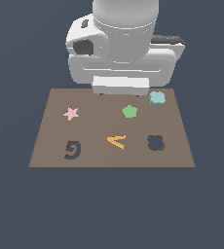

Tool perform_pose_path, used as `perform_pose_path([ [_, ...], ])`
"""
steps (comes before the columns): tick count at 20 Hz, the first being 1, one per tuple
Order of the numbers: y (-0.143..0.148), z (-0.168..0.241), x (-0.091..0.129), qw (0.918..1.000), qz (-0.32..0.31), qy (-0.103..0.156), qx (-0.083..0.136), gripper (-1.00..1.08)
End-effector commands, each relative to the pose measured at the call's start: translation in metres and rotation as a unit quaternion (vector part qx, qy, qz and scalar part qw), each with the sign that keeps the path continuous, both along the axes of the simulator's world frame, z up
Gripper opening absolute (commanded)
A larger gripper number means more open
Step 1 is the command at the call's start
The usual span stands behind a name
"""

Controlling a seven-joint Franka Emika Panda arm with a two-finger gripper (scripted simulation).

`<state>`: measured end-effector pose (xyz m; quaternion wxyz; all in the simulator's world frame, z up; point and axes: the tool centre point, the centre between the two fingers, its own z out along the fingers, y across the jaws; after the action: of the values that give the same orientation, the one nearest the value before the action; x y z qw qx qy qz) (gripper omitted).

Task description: Insert a designated object into the corresponding slot on a board.

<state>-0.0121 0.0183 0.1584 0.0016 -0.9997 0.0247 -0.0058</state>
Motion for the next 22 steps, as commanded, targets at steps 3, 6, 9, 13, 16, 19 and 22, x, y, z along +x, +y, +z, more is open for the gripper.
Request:
perform_pose_path([
  [3,0.031,-0.022,-0.018,1.0000,0.002,0.002,0.000,1.00],
  [6,0.057,-0.041,-0.032,1.0000,0.002,0.003,0.000,1.00],
  [9,0.082,-0.060,-0.047,1.0000,0.003,0.003,0.000,1.00],
  [13,0.112,-0.082,-0.063,1.0000,0.004,0.005,-0.001,1.00],
  [16,0.129,-0.094,-0.071,1.0000,0.004,0.005,-0.001,1.00],
  [19,0.140,-0.103,-0.077,1.0000,0.004,0.006,-0.001,1.00],
  [22,0.147,-0.108,-0.079,1.0000,0.004,0.006,-0.001,1.00],
])
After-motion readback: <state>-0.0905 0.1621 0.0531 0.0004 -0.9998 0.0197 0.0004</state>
